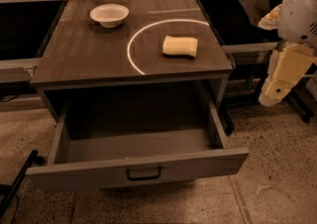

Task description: Place sponge into top drawer

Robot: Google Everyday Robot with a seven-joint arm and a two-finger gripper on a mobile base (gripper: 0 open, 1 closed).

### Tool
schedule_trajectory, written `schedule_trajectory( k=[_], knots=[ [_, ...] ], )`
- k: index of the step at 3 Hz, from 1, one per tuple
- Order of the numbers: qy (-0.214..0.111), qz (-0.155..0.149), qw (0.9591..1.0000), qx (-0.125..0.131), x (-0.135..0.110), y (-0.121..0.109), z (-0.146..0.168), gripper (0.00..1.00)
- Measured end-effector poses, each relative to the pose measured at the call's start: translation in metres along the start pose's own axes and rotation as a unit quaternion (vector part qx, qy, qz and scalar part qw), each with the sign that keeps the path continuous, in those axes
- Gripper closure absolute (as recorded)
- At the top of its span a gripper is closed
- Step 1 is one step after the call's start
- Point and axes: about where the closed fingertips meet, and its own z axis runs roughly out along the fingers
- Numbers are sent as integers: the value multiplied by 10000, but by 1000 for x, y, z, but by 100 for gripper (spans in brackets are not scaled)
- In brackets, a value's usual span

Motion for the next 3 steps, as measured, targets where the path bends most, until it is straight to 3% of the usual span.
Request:
schedule_trajectory(
  k=[1,2,3],
  knots=[
    [-416,-15,9991,-65,-25,-34,20,0],
    [-982,116,9951,-80,-51,-66,40,0],
    [-985,116,9950,-81,-51,-67,40,0]
  ],
)
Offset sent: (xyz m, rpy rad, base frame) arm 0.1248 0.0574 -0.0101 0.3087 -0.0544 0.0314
